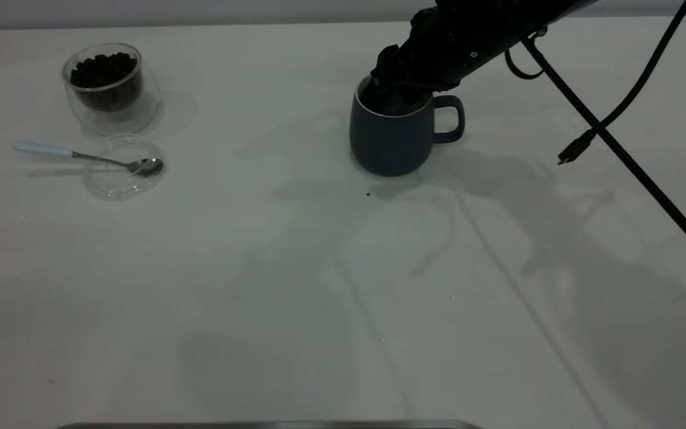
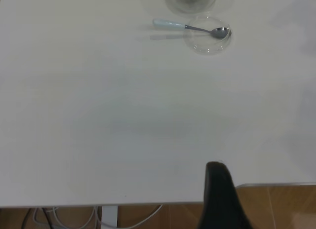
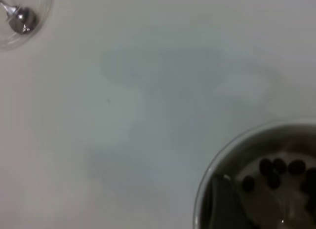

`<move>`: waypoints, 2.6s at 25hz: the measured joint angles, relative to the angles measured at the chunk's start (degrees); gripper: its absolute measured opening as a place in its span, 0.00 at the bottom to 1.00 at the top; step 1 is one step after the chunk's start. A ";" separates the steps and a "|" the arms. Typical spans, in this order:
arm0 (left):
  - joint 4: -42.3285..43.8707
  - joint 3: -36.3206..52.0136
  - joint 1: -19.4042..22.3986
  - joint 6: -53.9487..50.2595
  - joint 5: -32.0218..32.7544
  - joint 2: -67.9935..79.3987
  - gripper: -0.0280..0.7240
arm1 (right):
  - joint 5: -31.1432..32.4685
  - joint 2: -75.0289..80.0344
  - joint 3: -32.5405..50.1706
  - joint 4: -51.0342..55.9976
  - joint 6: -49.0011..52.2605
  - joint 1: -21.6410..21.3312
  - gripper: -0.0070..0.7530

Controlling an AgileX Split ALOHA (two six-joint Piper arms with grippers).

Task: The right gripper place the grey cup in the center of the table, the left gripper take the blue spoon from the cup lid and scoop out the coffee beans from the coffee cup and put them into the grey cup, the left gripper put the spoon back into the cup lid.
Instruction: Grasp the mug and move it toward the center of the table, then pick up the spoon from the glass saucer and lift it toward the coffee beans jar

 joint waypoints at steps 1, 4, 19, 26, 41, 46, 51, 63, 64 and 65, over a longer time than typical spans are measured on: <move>0.00 0.00 0.00 0.00 0.00 0.00 0.74 | -0.38 0.06 0.00 1.29 -0.88 0.23 0.54; 0.00 0.00 0.00 0.00 0.00 0.00 0.74 | -0.63 0.06 0.00 5.36 -4.02 1.08 0.54; 0.00 0.00 0.00 0.05 0.00 -0.05 0.74 | 0.36 4.67 -6.81 14.17 -9.04 6.68 0.48; 0.00 0.00 0.00 0.05 0.00 -0.06 0.74 | 0.42 4.74 -8.19 14.39 -9.04 8.08 0.48; 0.00 0.00 0.00 0.05 0.00 -0.06 0.74 | 21.33 -14.95 -8.19 -16.63 21.19 3.66 0.48; 0.00 0.00 0.00 0.00 0.00 -0.06 0.74 | 41.98 -23.78 -7.95 -41.94 48.18 -1.64 0.48; 0.00 0.00 0.00 0.00 0.00 -0.06 0.74 | 45.59 -34.85 -0.88 -64.87 65.83 -3.78 0.48; 0.00 0.00 0.00 0.00 0.00 -0.06 0.74 | 41.97 -65.51 37.24 -74.38 75.42 -3.86 0.48; 0.00 0.00 0.00 0.00 0.00 -0.06 0.74 | 41.49 -67.91 39.78 -74.38 75.71 -3.86 0.48; 0.00 0.00 0.00 0.00 0.00 -0.06 0.74 | 41.12 -70.48 42.52 -74.38 75.94 -3.86 0.48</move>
